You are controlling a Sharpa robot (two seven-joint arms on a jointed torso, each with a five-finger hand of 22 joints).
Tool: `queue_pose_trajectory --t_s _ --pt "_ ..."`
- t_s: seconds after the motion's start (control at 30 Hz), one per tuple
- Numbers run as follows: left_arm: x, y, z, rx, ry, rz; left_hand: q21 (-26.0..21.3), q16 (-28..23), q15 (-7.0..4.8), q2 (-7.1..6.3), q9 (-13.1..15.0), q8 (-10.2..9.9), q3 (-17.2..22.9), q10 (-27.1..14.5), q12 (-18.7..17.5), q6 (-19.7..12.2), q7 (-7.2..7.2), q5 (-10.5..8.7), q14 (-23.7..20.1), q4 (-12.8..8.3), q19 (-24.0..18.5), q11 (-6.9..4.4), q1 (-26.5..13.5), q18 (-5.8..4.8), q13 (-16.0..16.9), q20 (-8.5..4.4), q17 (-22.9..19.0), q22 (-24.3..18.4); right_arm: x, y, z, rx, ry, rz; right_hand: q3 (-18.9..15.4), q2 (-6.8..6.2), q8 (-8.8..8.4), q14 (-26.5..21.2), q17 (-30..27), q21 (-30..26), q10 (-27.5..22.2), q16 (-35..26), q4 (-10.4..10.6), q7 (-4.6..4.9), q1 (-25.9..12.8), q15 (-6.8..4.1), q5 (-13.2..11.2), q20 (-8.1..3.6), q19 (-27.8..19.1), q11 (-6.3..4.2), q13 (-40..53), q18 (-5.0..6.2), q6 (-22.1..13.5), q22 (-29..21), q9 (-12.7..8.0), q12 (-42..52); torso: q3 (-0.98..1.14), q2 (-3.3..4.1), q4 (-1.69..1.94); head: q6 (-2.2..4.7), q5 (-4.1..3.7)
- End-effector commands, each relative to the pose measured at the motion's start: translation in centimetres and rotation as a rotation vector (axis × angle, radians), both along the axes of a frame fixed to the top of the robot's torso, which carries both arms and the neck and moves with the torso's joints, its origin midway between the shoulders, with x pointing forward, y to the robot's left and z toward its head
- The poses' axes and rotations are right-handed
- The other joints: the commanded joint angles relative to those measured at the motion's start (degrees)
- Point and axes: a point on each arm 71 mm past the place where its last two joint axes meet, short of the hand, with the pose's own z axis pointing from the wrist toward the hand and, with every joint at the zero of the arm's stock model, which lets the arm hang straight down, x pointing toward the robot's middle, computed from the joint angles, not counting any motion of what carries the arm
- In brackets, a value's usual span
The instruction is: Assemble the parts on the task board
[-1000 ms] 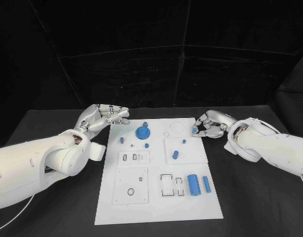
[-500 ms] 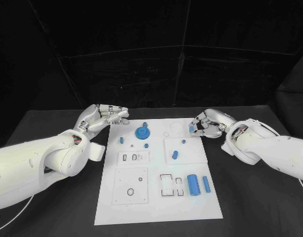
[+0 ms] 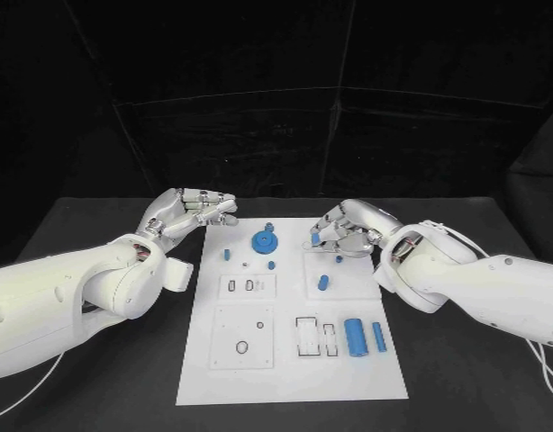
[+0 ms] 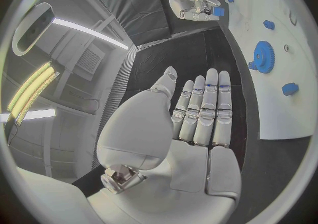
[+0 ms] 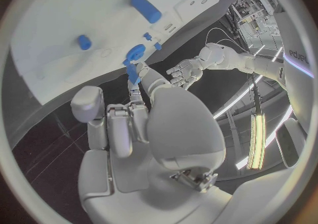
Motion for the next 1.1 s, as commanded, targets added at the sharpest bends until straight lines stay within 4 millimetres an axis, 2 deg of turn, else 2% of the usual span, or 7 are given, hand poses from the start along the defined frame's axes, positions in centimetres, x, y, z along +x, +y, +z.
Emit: queue_pose_trajectory --t_s 0.03,0.17,0.3,0.43,0.47,0.83,1.1 --pt "0.1 -0.1 0.1 -0.004 -0.004 -0.004 -0.19 -0.29 -0.02 0.18 -0.05 -0.19 -0.15 0.15 -0.3 0.16 0.17 0.19 0.43 -0.35 0.25 0.28 -0.33 0.36 -0.06 -0.02 0.05 -0.06 -0.2 2.3 0.2 -0.033 -0.004 -0.029 2.29 -0.29 -0.13 5.16 10.72 0.09 0.62 0.26 1.67 -0.46 -1.06 -0.15 -0.79 -0.16 -0.04 -0.08 7.01 -1.03 0.41 0.04 0.24 -0.3 -0.48 -0.49 0.27 -0.3 0.63" --pt "0.1 -0.2 0.1 -0.005 -0.003 -0.003 -0.2 -0.3 -0.01 0.19 -0.04 -0.19 -0.15 0.15 -0.31 0.17 0.17 0.19 0.44 -0.36 0.26 0.28 -0.34 0.36 -0.07 -0.02 0.06 -0.06 -0.5 5.1 0.1 -0.051 -0.014 0.021 2.6 -0.61 -0.31 5.13 10.62 -0.09 0.45 0.21 1.66 -0.38 -1.45 -0.1 -1.16 -0.13 -0.19 -0.01 6.77 -0.97 0.2 -0.32 0.18 -0.61 -0.58 -0.65 0.55 -0.5 0.31" --pt "0.2 -0.6 0.1 -0.013 0.003 -0.007 -0.2 -0.3 -0.01 0.19 -0.04 -0.19 -0.14 0.15 -0.32 0.18 0.17 0.19 0.44 -0.36 0.26 0.28 -0.34 0.36 -0.07 -0.02 0.06 -0.06 -0.8 7.8 -0.1 -0.077 -0.017 0.071 2.8 -0.8 -0.42 5.13 10.63 -0.17 0.41 0.21 1.6 -0.32 -1.62 -0.07 -1.4 -0.11 -0.24 0.03 6.71 -0.95 0.08 -0.45 0.14 -0.69 -0.83 -0.91 0.96 -0.91 0.71" --pt "0.2 -0.8 0.1 -0.016 0.004 -0.009 -0.2 -0.31 -0.01 0.18 -0.04 -0.2 -0.15 0.14 -0.33 0.17 0.17 0.19 0.45 -0.37 0.26 0.29 -0.35 0.36 -0.07 -0.02 0.06 -0.07 -1.0 9.6 -0.7 -0.107 -0.003 0.097 2.97 -0.9 -0.51 5.14 10.68 -0.21 0.48 0.23 1.63 -0.25 -1.89 -0.03 -1.6 -0.09 -0.25 0.09 6.81 -0.95 -0.01 -0.51 0.11 -0.58 -0.97 -1.01 0.98 -1.02 1.15" --pt "0.2 -0.8 0.1 -0.016 0.004 -0.009 -0.2 -0.31 -0.01 0.17 -0.05 -0.21 -0.16 0.13 -0.34 0.17 0.18 0.19 0.45 -0.38 0.27 0.3 -0.35 0.36 -0.08 -0.02 0.07 -0.07 -1.1 10.0 -0.9 -0.113 0.0 0.101 2.98 -0.9 -0.52 5.14 10.69 -0.22 0.49 0.23 1.64 -0.24 -1.91 -0.03 -1.61 -0.08 -0.25 0.09 6.82 -0.95 -0.01 -0.51 0.1 -0.57 -0.99 -1.06 1.01 -1.22 1.5" --pt "0.3 -0.6 0.1 -0.014 -0.001 0.002 -0.21 -0.33 0.0 0.15 -0.05 -0.24 -0.16 0.09 -0.39 0.15 0.18 0.19 0.45 -0.42 0.27 0.31 -0.34 0.36 -0.09 -0.01 0.07 -0.09 -2.1 12.6 -3.4 -0.152 0.024 0.135 3.12 -1.0 -0.59 5.13 10.63 -0.24 0.47 0.21 1.57 -0.22 -1.99 0.0 -1.58 -0.06 -0.25 0.11 6.8 -0.94 -0.1 -0.53 0.08 -0.6 -0.82 -0.99 1.02 -1.56 2.76" --pt "0.4 -0.6 0.1 -0.013 -0.001 0.005 -0.22 -0.35 0.0 0.15 -0.05 -0.25 -0.16 0.07 -0.41 0.15 0.18 0.19 0.45 -0.44 0.27 0.31 -0.34 0.35 -0.1 -0.01 0.08 -0.09 -2.3 12.7 -4.2 -0.171 0.027 0.138 3.45 -1.1 -0.66 5.14 10.68 -0.25 0.46 0.22 1.36 -0.2 -1.99 0.02 -1.26 -0.03 -0.22 0.13 6.81 -0.94 -0.12 -0.54 0.06 -0.6 -0.77 -0.96 0.89 -1.94 3.0"
